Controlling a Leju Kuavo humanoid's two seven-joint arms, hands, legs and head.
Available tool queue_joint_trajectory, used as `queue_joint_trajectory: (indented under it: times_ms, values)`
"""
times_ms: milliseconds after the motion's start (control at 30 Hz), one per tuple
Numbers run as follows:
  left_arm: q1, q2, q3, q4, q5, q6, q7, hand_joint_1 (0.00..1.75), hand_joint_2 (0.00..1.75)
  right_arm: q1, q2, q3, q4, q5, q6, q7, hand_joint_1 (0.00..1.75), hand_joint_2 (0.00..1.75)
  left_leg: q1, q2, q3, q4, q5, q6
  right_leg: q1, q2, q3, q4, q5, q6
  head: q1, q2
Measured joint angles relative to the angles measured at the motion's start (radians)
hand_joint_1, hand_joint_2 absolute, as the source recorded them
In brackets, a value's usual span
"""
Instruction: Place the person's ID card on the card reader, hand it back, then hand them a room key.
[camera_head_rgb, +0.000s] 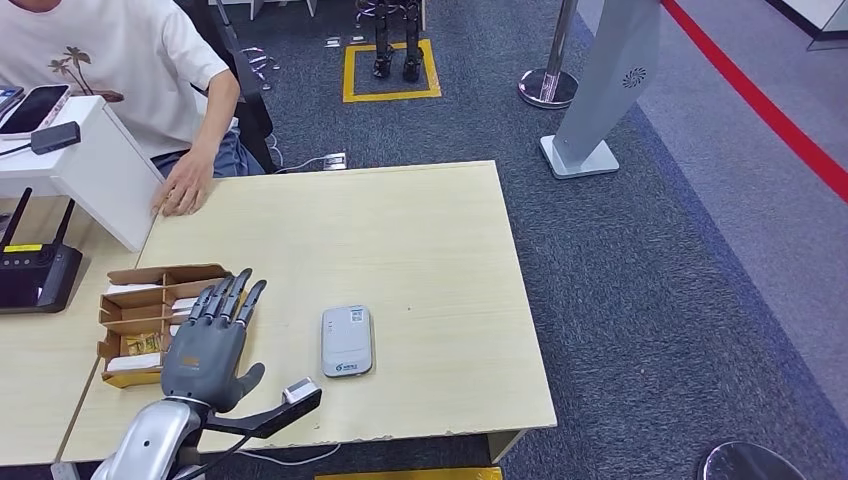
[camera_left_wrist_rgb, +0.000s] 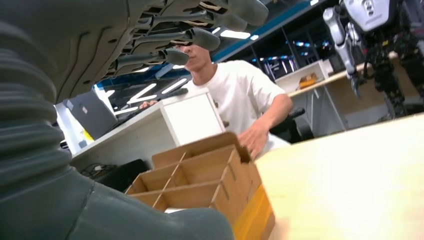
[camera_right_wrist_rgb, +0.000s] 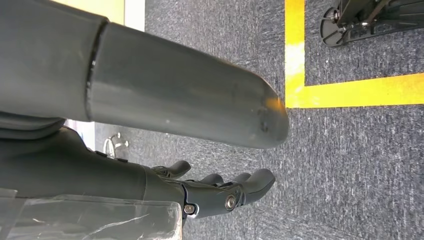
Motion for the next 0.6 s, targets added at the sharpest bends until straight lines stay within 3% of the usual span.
queue_joint_trajectory:
  times_ms: [600]
  values:
    - [0.008,0.049,0.003,0.002,-0.045,-0.12,0.032,0.0,1.75,0.0,-0.009,-0.001,0.0,0.002,0.003,0.0,0.0,0.0,0.0,0.0,0.0,0.0,0.0,0.0,0.0,0.0,0.0,0.0,0.0,0.0,0.0,0.0]
